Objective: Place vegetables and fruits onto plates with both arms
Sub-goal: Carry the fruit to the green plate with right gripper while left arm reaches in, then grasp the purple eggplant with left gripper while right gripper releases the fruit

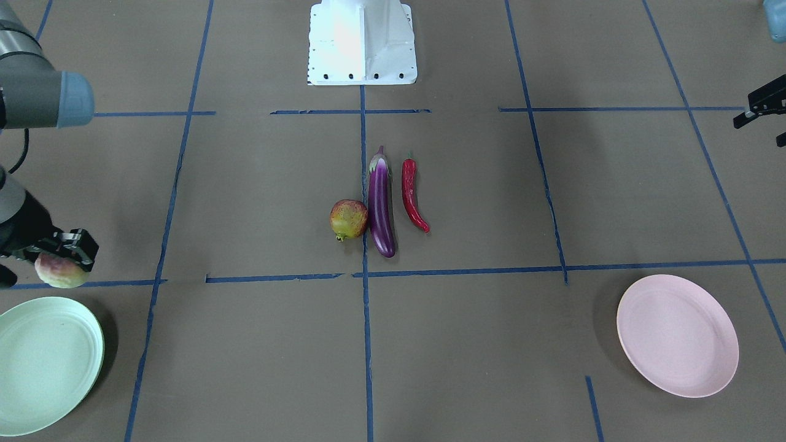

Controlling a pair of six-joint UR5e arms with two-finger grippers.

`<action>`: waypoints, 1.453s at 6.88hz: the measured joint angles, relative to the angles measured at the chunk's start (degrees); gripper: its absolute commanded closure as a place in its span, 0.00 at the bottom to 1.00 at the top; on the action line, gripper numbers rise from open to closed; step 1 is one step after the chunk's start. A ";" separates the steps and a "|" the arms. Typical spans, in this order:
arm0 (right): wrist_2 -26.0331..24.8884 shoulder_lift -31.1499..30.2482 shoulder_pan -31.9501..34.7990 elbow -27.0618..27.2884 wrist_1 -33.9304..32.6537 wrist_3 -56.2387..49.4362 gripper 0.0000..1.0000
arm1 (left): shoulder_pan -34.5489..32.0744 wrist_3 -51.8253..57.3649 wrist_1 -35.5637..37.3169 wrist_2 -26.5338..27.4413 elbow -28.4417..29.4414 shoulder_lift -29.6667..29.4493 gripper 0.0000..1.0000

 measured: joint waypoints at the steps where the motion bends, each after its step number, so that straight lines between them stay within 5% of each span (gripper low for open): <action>1: 0.27 2.08 2.34 -5.05 0.13 -5.64 1.00 | 4.51 -9.86 -8.67 -0.40 0.01 -1.04 0.00; 4: 1.47 7.81 4.83 -21.58 7.54 -10.35 1.00 | 18.80 -40.05 -23.60 2.63 0.68 -12.63 0.00; 6: 1.94 9.53 4.51 -26.04 9.51 -10.61 0.96 | 30.28 -51.19 -24.16 14.02 0.81 -21.49 0.00; 7: 2.20 9.63 4.39 -26.57 9.77 -10.63 0.38 | 37.85 -55.44 -23.29 22.95 1.68 -25.51 0.00; 8: 2.76 9.59 4.36 -26.71 9.97 -10.63 0.00 | 44.60 -57.37 -20.57 32.66 3.50 -29.98 0.00; 10: 4.53 9.61 4.48 -26.49 10.27 -10.65 0.00 | 51.54 -58.40 -13.98 42.99 7.26 -38.06 0.00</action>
